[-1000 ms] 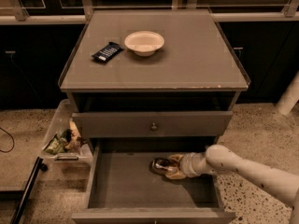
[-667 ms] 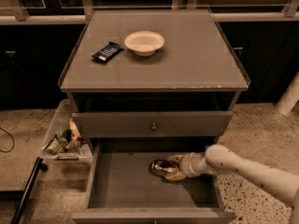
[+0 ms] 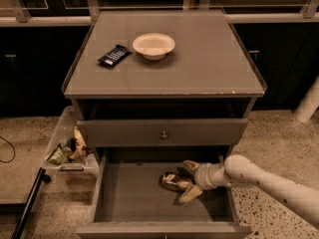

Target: Place orange can into middle drawer

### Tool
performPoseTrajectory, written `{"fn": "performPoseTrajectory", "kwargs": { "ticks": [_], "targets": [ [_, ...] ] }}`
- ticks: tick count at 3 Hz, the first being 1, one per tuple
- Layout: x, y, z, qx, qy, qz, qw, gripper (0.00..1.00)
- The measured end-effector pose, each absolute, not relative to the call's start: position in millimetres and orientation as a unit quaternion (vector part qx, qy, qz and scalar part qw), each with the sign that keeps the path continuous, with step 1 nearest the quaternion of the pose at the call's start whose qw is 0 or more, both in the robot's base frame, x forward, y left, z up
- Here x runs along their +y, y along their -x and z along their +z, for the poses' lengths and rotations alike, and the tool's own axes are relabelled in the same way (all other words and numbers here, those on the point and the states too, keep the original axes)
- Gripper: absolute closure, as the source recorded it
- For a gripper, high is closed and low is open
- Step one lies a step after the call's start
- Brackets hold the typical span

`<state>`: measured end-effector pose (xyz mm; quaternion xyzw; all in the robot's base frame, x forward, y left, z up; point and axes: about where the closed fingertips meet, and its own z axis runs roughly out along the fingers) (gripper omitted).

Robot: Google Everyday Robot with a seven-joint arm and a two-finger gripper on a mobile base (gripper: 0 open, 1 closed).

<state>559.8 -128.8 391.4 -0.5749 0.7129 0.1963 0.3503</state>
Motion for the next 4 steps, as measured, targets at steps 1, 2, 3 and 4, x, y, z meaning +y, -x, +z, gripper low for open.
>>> {"fn": "performPoseTrajectory", "kwargs": {
  "ticks": [1, 2, 3, 4],
  "targets": [
    [-136.4, -548.6, 411.2, 0.704, 0.566, 0.217, 0.371, 0.00],
    [-157.0, -529.3, 439.3, 0.696, 0.562, 0.224, 0.387, 0.00],
    [-185.4, -505.9, 477.5, 0.686, 0.566, 0.209, 0.406, 0.00],
    [-213.3, -488.6, 514.7, 0.681, 0.579, 0.169, 0.415, 0.00]
  ]
}}
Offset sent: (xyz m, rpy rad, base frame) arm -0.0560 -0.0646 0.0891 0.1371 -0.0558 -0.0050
